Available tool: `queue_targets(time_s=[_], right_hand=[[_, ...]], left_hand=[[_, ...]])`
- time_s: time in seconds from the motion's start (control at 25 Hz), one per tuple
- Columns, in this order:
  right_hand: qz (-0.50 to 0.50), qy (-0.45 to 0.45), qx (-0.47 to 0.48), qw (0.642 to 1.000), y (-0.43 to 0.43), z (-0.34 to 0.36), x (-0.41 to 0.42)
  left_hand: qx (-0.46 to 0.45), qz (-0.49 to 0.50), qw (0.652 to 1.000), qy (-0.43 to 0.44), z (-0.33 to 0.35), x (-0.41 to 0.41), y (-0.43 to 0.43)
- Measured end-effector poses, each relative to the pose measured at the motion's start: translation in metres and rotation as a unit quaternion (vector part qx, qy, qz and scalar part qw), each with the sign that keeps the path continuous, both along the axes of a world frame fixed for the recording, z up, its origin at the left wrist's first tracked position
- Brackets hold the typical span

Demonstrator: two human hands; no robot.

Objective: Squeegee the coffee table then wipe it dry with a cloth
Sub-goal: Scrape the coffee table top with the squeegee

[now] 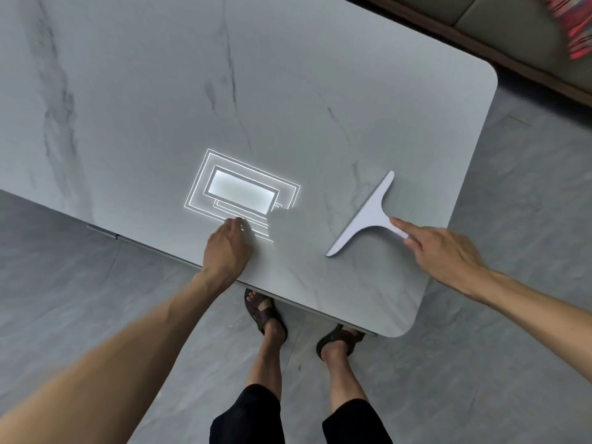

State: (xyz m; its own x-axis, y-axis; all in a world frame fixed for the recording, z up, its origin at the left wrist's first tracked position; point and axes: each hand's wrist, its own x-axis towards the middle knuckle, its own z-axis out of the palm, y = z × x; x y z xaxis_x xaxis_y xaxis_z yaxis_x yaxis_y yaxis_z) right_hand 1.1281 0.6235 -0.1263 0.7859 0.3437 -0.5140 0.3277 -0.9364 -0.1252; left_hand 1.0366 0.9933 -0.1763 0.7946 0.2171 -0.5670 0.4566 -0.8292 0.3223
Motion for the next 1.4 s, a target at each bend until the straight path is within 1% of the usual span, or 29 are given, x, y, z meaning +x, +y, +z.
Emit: queue_targets(time_s=[0.08,0.16,0.24,0.36,0.48,0.56,0.64,0.76,0.84,1.0,1.12,1.2,1.32,1.4], right_hand=[[-0.005,-0.02,0.017,1.0,-0.004,0.011,0.004],[0.025,-0.029,0.043,0.998,0.013,0.02,0.006],[0.081,-0.01,0.073,0.994,0.052,0.019,0.004],[0.164,0.055,0.123,0.977,0.135,-0.002,-0.012],[0.244,0.094,0.143,0.954,0.212,-0.028,-0.037],[0.253,0.092,0.139,0.953,0.231,-0.041,-0.049],[0.226,0.083,0.137,0.961,0.218,-0.048,-0.053],[0.163,0.047,0.13,0.977,0.158,-0.05,-0.049],[0.119,0.036,0.112,0.986,0.109,-0.047,-0.048],[0.05,0.027,0.076,0.995,0.032,-0.035,-0.054],[0.027,0.012,0.061,0.998,-0.001,-0.029,-0.053],[0.016,-0.001,0.056,0.998,-0.017,-0.023,-0.051],[0.018,-0.011,0.07,0.997,-0.023,-0.011,-0.053],[0.04,0.013,0.086,0.995,-0.01,-0.004,-0.056]], left_hand=[[0.006,0.026,0.999,-0.028,0.0,-0.009,-0.002],[0.014,0.07,0.997,-0.028,0.0,-0.017,0.002],[0.017,0.127,0.992,-0.012,0.001,-0.023,0.013],[0.029,0.197,0.98,0.002,0.003,-0.03,0.037],[0.058,0.209,0.976,-0.009,0.004,-0.036,0.057],[0.065,0.186,0.98,-0.019,-0.001,-0.038,0.061],[0.034,0.147,0.988,-0.019,-0.006,-0.041,0.058],[-0.013,0.071,0.997,-0.026,-0.011,-0.043,0.041],[-0.014,0.018,0.999,-0.03,-0.014,-0.041,0.024],[-0.015,-0.062,0.998,0.003,-0.015,-0.034,-0.014],[-0.009,-0.079,0.997,0.023,-0.014,-0.031,-0.033],[-0.004,-0.082,0.996,0.021,-0.012,-0.03,-0.04],[-0.016,-0.062,0.998,-0.022,-0.009,-0.032,-0.043],[-0.016,-0.048,0.998,-0.045,-0.007,-0.036,-0.043]])
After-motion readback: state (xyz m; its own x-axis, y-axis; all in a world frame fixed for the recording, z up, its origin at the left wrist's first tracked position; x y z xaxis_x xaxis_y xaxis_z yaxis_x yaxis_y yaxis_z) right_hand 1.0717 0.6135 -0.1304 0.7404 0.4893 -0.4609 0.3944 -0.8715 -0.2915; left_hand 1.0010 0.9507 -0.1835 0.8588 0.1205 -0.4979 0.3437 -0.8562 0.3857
